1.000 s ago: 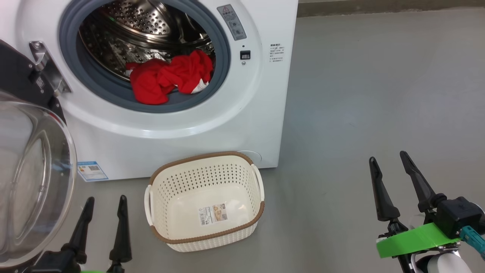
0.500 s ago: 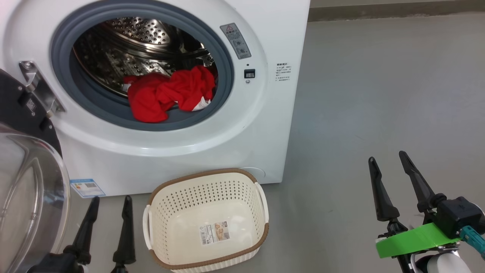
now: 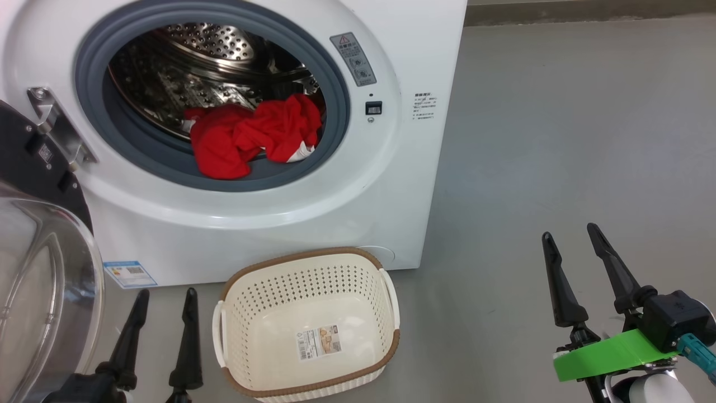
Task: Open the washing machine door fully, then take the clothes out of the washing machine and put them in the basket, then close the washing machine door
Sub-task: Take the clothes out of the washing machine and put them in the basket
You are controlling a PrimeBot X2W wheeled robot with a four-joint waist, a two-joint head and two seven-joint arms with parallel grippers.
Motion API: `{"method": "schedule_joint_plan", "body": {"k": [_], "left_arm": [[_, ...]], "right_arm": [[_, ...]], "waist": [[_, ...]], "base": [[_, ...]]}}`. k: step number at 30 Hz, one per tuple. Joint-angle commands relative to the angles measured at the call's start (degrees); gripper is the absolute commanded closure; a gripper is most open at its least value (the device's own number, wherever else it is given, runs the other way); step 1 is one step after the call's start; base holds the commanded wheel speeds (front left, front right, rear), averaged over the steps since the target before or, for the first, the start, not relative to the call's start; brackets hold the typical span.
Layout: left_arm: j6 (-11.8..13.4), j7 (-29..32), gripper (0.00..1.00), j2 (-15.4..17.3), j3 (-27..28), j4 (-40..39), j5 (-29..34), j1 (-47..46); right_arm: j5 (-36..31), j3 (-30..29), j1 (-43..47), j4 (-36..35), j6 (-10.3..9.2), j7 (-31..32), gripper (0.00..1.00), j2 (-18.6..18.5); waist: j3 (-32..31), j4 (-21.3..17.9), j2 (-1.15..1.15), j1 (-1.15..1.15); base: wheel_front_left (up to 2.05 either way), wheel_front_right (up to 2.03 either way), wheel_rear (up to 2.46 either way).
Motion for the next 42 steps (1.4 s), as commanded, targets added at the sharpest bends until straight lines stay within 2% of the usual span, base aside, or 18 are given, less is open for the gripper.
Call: {"method": "schedule_joint_plan", "body": {"k": [1, 19, 30, 42], "left_arm": [[0.27, -0.35, 0.00, 0.80, 1.86, -1.69, -0.34, -1.74], [0.95, -0.12, 0.00, 0.51, 1.49, -1.49, -1.80, -2.04], [0.84, -0.10, 0.00, -0.33, 0.47, -1.20, -2.99, -6.96], [0.87, -0.78, 0.00, -0.58, 0.31, 3.48, -2.77, -17.68]], "right_arm": [[0.26, 1.30, -1.69, -1.40, 0.36, -0.37, 0.00, -0.20], [0.25, 1.47, -1.62, -1.52, 0.36, -0.37, 0.00, -0.20], [-0.75, 1.52, -3.05, -2.68, 0.36, -0.37, 0.00, -0.20], [-1.99, 1.43, -5.86, -4.28, 0.36, -0.37, 0.00, -0.20]], "waist": [[0.02, 0.00, 0.00, 0.00], [0.10, 0.53, 0.00, 0.00], [5.27, 2.62, 0.00, 0.00], [13.47, 4.08, 0.00, 0.00]], "base": [[0.00, 0.00, 0.00], [0.00, 0.00, 0.00], [0.00, 0.00, 0.00], [0.00, 0.00, 0.00]]}}
